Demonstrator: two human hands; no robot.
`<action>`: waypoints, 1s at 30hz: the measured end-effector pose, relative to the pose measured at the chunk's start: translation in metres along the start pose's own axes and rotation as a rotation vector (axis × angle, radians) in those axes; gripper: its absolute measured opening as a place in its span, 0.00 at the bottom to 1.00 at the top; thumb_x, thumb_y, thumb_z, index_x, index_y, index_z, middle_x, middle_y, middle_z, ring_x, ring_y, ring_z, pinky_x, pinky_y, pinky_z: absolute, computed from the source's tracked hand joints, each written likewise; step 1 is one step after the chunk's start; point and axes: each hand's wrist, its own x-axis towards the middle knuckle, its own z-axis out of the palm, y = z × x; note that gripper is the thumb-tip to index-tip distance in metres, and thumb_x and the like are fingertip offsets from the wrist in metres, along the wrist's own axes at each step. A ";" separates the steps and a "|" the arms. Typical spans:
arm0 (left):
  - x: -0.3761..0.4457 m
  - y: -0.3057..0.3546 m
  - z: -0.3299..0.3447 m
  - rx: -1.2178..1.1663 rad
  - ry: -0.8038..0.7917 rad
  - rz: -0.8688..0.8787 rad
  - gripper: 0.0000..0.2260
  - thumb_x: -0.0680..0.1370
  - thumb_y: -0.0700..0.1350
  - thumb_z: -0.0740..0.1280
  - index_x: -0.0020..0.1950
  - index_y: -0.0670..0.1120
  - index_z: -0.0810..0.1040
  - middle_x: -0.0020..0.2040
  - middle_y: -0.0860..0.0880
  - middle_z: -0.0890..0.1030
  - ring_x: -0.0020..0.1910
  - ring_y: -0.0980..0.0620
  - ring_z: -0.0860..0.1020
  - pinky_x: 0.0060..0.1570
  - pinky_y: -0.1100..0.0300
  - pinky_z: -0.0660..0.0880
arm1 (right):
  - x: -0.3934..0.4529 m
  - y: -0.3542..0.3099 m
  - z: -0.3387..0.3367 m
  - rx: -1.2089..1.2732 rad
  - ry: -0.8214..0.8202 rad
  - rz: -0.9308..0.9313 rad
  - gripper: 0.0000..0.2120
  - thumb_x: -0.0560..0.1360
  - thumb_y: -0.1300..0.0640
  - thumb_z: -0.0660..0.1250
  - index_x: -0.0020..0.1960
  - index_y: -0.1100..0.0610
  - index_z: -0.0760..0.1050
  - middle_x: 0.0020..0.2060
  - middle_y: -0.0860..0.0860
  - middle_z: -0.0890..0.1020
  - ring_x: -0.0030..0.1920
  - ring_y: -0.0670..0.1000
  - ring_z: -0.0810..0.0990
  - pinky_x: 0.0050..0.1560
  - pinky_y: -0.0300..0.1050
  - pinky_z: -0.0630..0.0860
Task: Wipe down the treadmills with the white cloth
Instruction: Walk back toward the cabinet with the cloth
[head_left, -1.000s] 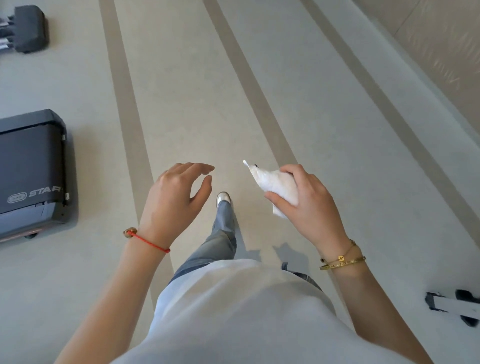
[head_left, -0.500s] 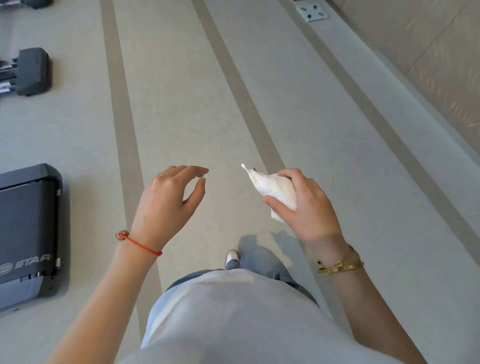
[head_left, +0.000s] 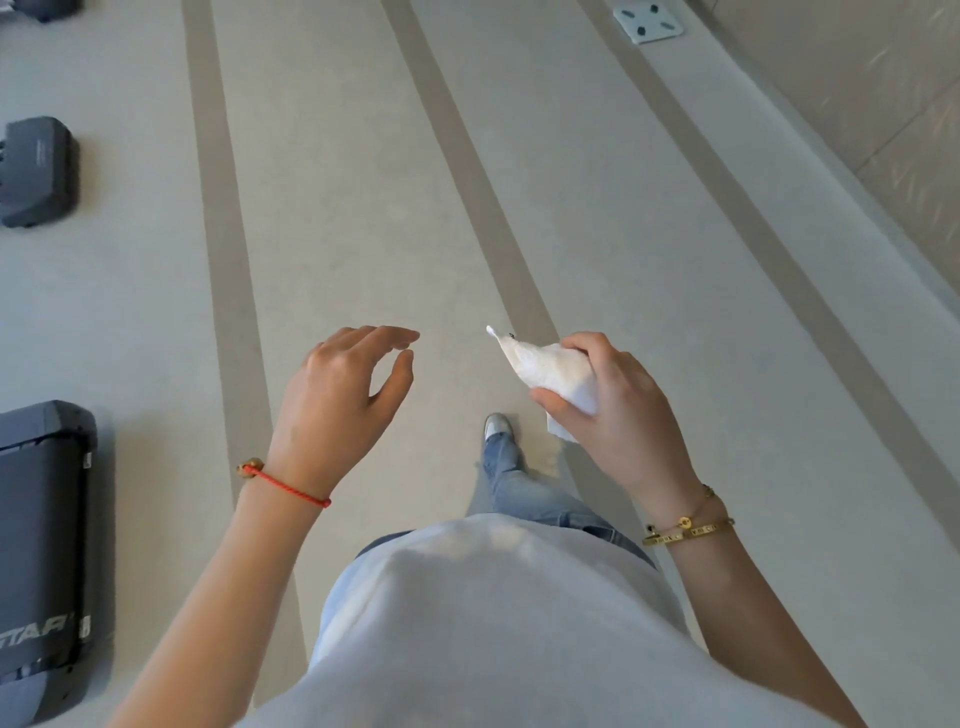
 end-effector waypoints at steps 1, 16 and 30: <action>0.026 -0.001 0.003 0.003 0.009 -0.002 0.12 0.80 0.46 0.62 0.58 0.46 0.82 0.51 0.52 0.85 0.53 0.49 0.82 0.49 0.56 0.76 | 0.026 0.005 -0.004 -0.004 0.006 -0.009 0.24 0.72 0.41 0.70 0.62 0.53 0.72 0.52 0.48 0.80 0.50 0.52 0.77 0.47 0.48 0.75; 0.348 -0.030 0.043 -0.007 0.082 -0.023 0.12 0.80 0.46 0.63 0.57 0.45 0.83 0.50 0.51 0.85 0.50 0.48 0.82 0.50 0.51 0.79 | 0.366 0.051 -0.039 -0.007 0.004 -0.109 0.22 0.73 0.40 0.70 0.60 0.51 0.71 0.48 0.45 0.79 0.47 0.50 0.76 0.43 0.44 0.74; 0.678 -0.118 0.066 -0.007 0.085 0.073 0.11 0.80 0.45 0.63 0.56 0.46 0.83 0.50 0.52 0.85 0.51 0.50 0.82 0.48 0.51 0.79 | 0.690 0.068 -0.023 -0.020 0.073 -0.060 0.22 0.73 0.40 0.70 0.61 0.51 0.71 0.50 0.45 0.79 0.48 0.49 0.76 0.44 0.45 0.75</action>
